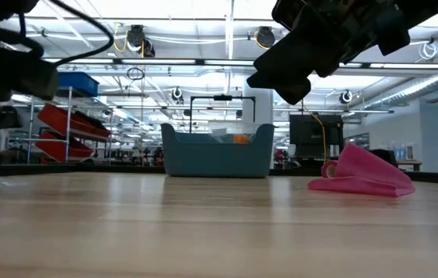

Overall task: Roll bandage
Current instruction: Move the transparent zip lock to the center of the table, then roll the pink bandage

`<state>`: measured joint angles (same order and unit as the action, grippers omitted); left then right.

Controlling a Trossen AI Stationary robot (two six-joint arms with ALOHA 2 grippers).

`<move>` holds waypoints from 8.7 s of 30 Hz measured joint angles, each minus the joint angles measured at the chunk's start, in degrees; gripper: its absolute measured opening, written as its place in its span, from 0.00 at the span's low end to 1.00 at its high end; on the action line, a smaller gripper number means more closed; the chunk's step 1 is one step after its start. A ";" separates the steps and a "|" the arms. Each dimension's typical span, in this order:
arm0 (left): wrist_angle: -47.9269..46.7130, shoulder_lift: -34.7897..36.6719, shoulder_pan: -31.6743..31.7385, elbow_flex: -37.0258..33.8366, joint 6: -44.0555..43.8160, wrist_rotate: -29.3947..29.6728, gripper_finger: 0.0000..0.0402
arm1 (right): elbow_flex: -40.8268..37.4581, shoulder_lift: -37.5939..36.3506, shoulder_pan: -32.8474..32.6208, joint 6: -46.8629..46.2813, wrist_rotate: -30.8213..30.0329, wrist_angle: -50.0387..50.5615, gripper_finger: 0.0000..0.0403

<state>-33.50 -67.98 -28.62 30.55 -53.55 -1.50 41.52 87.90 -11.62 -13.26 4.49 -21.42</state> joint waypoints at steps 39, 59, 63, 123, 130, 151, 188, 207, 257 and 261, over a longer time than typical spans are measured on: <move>4.12 -0.27 -1.16 -2.87 4.70 -1.59 0.20 | 0.00 0.00 -0.13 -1.09 0.00 0.04 0.33; 21.30 -1.83 -0.69 6.44 48.06 28.98 0.00 | 0.00 -1.05 -2.62 -5.59 -1.04 1.45 0.33; 27.19 -7.61 -0.27 9.16 71.25 32.32 0.00 | 0.04 -4.81 -2.91 -5.11 -1.41 8.68 0.33; 21.78 -28.12 16.90 25.10 60.31 32.22 0.00 | 5.03 -7.59 13.93 4.09 -16.37 34.07 0.04; 17.43 -20.22 17.75 19.13 46.31 27.04 0.01 | 3.67 -10.43 16.21 3.18 -19.19 46.81 0.17; 18.92 0.23 17.62 1.17 19.99 33.69 0.26 | -3.50 -16.30 19.75 -2.22 -26.61 59.13 0.39; 51.53 -10.59 17.73 1.31 34.40 31.50 0.27 | -7.41 -29.19 -6.12 -41.40 -29.00 66.74 0.39; 51.09 -10.59 17.73 1.31 34.85 31.57 0.27 | -23.35 -40.98 -2.81 -58.24 -25.32 58.95 0.39; 70.15 -57.22 33.15 32.59 34.40 -5.87 0.25 | -23.61 -23.86 11.69 -29.51 -17.06 22.94 0.39; 70.30 -58.06 33.14 33.91 34.42 -5.87 0.25 | -23.65 -20.85 11.71 -28.71 -15.48 19.92 0.39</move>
<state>36.79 -126.04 4.51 64.46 -19.14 -7.38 17.87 67.05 0.09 -41.97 -10.99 -1.51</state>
